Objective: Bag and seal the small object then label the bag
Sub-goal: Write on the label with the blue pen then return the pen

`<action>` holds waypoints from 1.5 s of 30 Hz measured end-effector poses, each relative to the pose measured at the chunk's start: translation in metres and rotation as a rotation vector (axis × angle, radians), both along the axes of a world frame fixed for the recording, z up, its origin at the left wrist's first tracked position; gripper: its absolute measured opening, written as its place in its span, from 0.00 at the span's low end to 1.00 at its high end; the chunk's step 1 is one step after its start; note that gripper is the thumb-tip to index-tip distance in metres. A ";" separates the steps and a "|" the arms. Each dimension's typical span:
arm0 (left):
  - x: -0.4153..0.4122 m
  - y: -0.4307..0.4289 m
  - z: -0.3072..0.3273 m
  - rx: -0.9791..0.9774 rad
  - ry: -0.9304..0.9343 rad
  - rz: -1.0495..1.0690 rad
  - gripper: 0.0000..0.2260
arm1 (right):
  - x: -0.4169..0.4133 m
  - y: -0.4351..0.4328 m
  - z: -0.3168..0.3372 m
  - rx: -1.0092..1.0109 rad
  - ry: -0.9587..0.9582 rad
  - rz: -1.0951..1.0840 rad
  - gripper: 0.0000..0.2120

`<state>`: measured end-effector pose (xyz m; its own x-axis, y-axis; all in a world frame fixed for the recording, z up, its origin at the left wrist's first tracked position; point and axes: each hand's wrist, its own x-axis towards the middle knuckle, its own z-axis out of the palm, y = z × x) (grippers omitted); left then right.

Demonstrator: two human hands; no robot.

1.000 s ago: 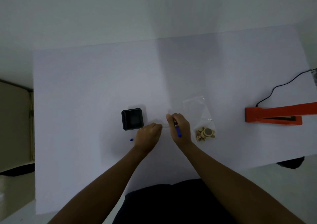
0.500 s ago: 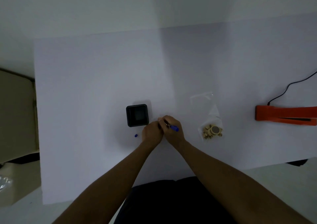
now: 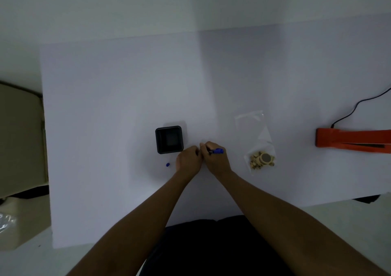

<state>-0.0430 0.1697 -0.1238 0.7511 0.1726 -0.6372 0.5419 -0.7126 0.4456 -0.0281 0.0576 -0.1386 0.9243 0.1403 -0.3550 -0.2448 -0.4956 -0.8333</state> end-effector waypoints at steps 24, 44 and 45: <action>0.000 0.000 -0.001 -0.022 -0.012 0.014 0.16 | -0.006 -0.003 0.000 -0.080 -0.042 0.055 0.15; 0.002 -0.002 0.002 -0.019 0.011 0.040 0.11 | -0.003 -0.013 0.003 -0.126 -0.103 0.032 0.16; 0.001 -0.002 0.001 -0.023 0.009 0.045 0.11 | -0.003 -0.013 0.002 -0.129 -0.090 0.032 0.16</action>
<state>-0.0415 0.1672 -0.1225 0.7372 0.1913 -0.6480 0.5770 -0.6772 0.4565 -0.0310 0.0442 -0.1366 0.9491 0.1286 -0.2875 -0.1541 -0.6065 -0.7800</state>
